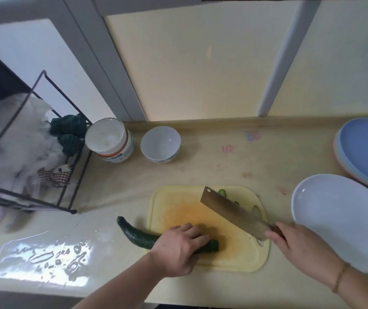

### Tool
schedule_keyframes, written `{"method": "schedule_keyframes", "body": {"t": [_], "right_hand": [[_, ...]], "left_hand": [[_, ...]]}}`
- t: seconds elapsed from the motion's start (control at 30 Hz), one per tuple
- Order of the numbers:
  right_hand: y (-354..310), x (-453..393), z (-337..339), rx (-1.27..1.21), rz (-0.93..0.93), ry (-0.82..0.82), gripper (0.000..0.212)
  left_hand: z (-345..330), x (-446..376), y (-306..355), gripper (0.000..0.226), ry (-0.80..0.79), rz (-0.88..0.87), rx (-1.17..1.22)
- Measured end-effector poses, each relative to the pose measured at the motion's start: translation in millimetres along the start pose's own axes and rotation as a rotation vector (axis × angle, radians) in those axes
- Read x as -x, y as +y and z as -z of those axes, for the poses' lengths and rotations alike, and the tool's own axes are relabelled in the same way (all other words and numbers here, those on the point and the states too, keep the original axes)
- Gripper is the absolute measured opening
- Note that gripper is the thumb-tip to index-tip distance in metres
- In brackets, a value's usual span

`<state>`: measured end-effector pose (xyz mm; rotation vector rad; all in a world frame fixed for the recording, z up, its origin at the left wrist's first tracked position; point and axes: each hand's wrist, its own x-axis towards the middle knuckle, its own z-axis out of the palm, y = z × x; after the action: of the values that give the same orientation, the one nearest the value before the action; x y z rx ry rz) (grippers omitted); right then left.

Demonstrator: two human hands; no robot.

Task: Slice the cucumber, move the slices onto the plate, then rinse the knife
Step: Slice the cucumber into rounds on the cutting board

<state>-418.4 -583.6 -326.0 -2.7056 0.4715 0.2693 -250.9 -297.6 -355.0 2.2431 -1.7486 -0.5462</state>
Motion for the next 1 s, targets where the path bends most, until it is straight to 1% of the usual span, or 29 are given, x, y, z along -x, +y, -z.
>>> {"method": "schedule_keyframes", "body": {"t": [0.13,0.2,0.27,0.37,0.43,0.53,0.57,0.67,0.73,0.8,0.9,1.0], "right_hand": [[-9,-23,15,0.023,0.006,-0.083,0.038],[-12,-27,20,0.023,0.002,-0.091,0.034],[-14,-25,21,0.011,-0.019,-0.106,0.035],[-21,-17,21,0.000,-0.061,-0.110,0.042],[-29,-11,19,-0.009,-0.091,-0.110,0.045],[-42,-3,16,-0.080,-0.175,-0.157,0.038],[-45,-1,16,-0.097,-0.206,-0.192,0.039],[-55,1,22,-0.226,-0.320,-0.326,0.050],[-66,3,24,-0.326,-0.377,-0.303,0.051],[-78,7,27,-0.371,-0.404,-0.270,0.051],[-93,14,20,-0.475,-0.422,-0.325,0.057],[-99,21,5,-0.489,-0.433,-0.337,0.050]], "left_hand": [[7,-3,-1,0.050,-0.043,0.037,-0.001],[8,-4,2,0.049,-0.047,0.026,-0.015],[4,-7,2,0.047,-0.002,0.038,-0.026],[2,-18,7,0.047,0.056,0.157,-0.019],[4,-26,8,0.050,0.051,0.216,-0.019],[8,-29,7,0.054,0.033,0.219,-0.048],[8,-28,4,0.054,0.024,0.222,-0.053],[8,-23,-3,0.052,0.002,0.257,-0.046],[7,-24,-2,0.052,-0.017,0.280,-0.077],[8,-28,4,0.055,-0.030,0.283,-0.112],[0,-28,8,0.048,0.038,0.270,-0.125],[-8,-21,4,0.063,0.103,0.186,-0.144]]}}
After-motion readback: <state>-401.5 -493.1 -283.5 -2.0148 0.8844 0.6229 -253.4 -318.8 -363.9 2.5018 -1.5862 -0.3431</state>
